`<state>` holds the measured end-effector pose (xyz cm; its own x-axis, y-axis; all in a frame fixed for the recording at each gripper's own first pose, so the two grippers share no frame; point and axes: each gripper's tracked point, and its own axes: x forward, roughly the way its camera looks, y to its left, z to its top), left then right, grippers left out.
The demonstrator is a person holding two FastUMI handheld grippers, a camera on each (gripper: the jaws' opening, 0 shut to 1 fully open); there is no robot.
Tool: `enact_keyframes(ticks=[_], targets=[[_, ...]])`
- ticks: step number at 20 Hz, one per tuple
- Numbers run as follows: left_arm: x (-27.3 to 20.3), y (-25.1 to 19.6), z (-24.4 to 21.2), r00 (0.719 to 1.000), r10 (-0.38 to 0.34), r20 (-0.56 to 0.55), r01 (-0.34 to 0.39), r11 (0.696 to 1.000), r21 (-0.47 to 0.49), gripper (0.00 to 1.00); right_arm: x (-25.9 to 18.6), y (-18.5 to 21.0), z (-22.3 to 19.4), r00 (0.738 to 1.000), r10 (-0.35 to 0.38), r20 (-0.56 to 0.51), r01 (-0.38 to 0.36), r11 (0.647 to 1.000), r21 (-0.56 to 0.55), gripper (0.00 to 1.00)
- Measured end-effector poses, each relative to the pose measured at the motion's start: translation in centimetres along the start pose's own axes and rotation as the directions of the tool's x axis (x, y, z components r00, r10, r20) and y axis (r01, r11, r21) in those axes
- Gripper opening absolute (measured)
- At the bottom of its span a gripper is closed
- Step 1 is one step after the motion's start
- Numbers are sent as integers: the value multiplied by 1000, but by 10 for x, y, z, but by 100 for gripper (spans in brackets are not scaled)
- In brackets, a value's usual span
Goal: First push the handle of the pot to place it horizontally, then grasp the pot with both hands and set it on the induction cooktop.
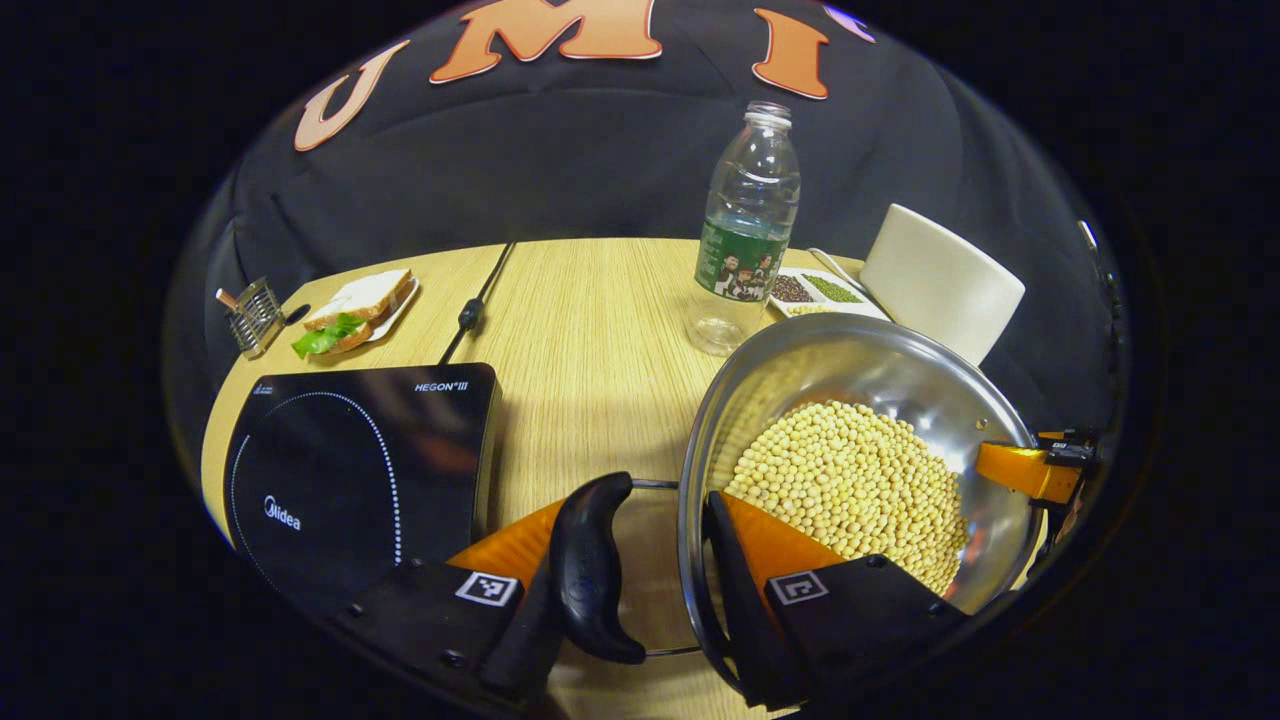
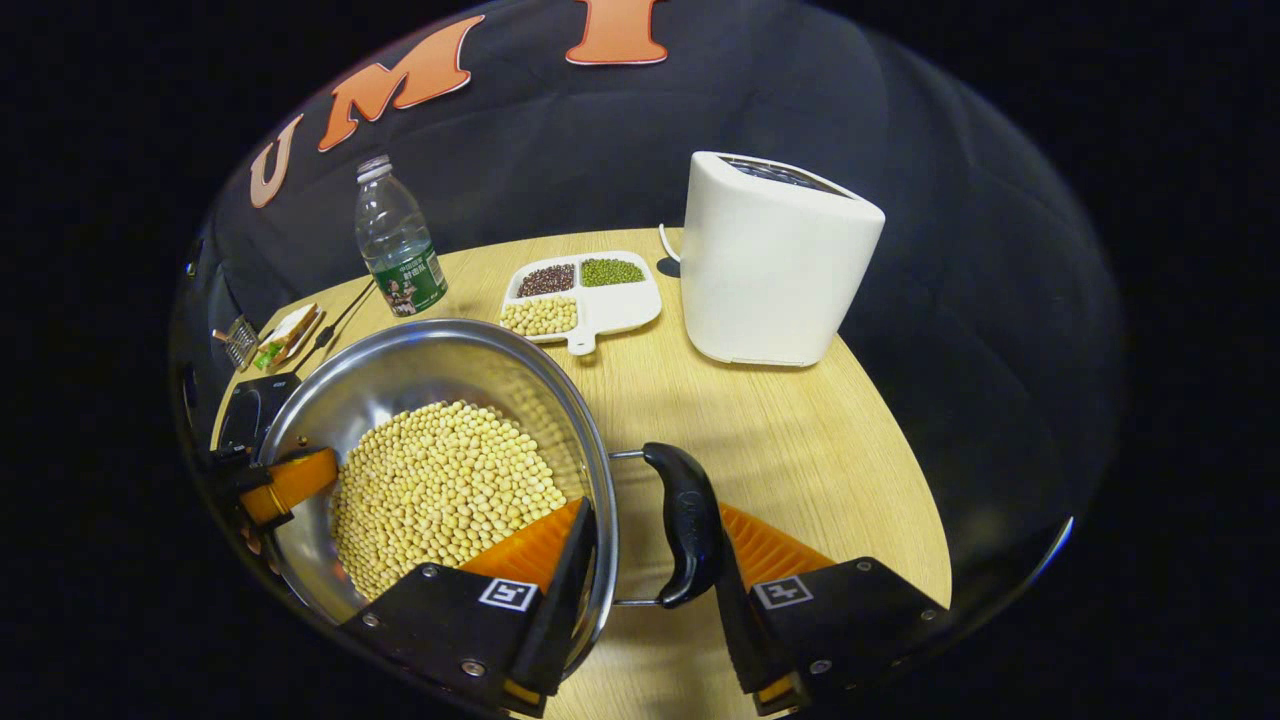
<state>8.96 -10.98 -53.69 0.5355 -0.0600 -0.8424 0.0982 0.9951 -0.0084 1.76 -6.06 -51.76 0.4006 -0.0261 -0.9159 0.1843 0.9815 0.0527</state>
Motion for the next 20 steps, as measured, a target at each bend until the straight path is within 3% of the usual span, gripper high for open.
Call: enact_keyframes(ticks=[7, 8, 9, 10, 20], targets=[[-17, 5, 11, 998, 21, 53, -22, 1000, 15, 75, -16, 3, 4, 999, 0, 41, 2, 999, -41, 58], [-22, 6, 14, 998, 23, 66, -24, 1000, 18, 77, -22, 3, 7, 998, 2, 58, 0, 999, -37, 61], [-28, 8, 18, 997, 24, 79, -26, 999, 20, 73, -26, 5, 11, 997, 3, 76, -1, 999, -38, 58], [-33, 11, 21, 996, 25, 91, -27, 999, 21, 73, -31, 8, 14, 996, 4, 90, 0, 999, -43, 61], [-97, 52, 42, 979, 59, 193, -57, 998, -17, 75, -87, 49, 38, 981, 42, 191, -26, 996, -83, 61]])
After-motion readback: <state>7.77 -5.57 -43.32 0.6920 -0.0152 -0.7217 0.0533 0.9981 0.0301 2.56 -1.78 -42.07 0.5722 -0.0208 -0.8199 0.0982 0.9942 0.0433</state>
